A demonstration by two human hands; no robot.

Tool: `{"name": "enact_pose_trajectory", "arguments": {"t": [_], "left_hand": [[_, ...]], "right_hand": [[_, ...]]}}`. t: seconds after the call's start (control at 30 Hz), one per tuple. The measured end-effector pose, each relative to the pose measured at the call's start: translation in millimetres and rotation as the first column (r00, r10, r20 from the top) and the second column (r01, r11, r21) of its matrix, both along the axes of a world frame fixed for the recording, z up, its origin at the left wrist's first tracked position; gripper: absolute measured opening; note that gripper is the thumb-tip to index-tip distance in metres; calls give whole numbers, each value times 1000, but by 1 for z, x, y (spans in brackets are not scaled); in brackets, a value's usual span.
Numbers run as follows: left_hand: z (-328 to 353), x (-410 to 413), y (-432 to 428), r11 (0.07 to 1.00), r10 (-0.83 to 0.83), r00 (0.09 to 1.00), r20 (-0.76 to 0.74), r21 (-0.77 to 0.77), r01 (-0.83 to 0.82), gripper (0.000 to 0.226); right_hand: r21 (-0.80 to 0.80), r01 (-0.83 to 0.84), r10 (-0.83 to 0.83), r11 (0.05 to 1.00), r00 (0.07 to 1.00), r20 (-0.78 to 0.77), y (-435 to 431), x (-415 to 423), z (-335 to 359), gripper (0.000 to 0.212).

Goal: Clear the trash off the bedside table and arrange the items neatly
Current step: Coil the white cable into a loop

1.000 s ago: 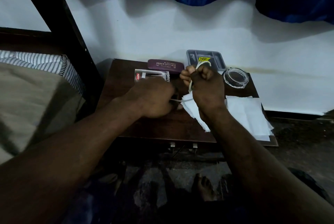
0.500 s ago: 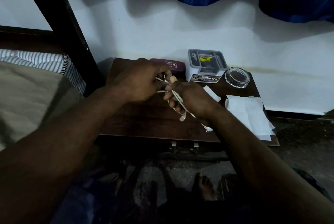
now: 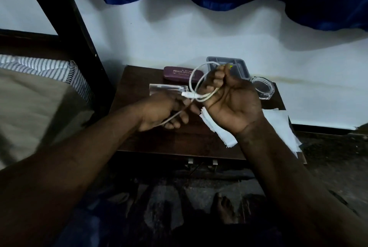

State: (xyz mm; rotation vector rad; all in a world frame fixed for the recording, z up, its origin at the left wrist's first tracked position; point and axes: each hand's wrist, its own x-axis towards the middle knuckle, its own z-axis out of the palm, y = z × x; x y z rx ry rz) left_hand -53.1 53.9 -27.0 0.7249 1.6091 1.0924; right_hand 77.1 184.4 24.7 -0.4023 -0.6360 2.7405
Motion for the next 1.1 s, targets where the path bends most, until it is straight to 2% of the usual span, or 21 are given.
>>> {"name": "enact_pose_trajectory", "arguments": {"t": [0.1,0.13,0.2,0.27,0.3,0.37,0.47,0.5,0.6,0.7,0.83,0.93,1.0,1.1], "left_hand": [[7,10,3,980,-189,979,-76,-77,183,31],[12,13,4,973,-226,966,-124,-84,217,31],[22,14,6,972,-234,944,-231,-85,220,30],[32,12,7,983,-185,918,-351,-55,177,26],[37,11,7,988,-151,892,-426,-28,153,23],[44,8,7,993,-69,842,-536,48,112,16],[52,6,6,989,6,797,-604,124,87,7],[54,6,6,986,35,776,-630,150,78,5],[56,5,4,959,188,702,-687,282,19,9],[55,-2,4,934,281,700,-657,354,-43,13],[50,-13,4,942,251,828,-501,323,-91,6],[43,-7,6,936,228,946,-233,320,-147,23],[39,-2,9,937,219,971,-93,298,-183,27],[38,4,12,945,214,977,-19,259,-202,28]], "right_hand": [[67,218,-222,974,973,67,3,-1,-3,35],[145,270,-286,952,952,107,3,-2,-5,32],[403,311,-405,861,898,173,4,-3,-9,27],[657,250,-489,711,848,206,5,-3,-13,23],[731,198,-500,653,837,220,5,-2,-16,22],[808,88,-486,583,835,259,4,0,-21,24],[886,-101,-457,453,827,328,-1,1,-27,35],[887,-151,-425,435,835,351,-4,1,-27,40],[805,-236,-278,544,855,438,-14,-2,-25,54],[671,-266,-119,692,875,469,-19,-2,-21,63],[517,-330,95,790,899,428,-17,4,-10,51],[367,-331,218,869,923,316,-12,8,2,47],[252,-297,251,921,947,199,-5,10,8,47],[165,-207,195,964,977,87,6,11,10,48]]}}
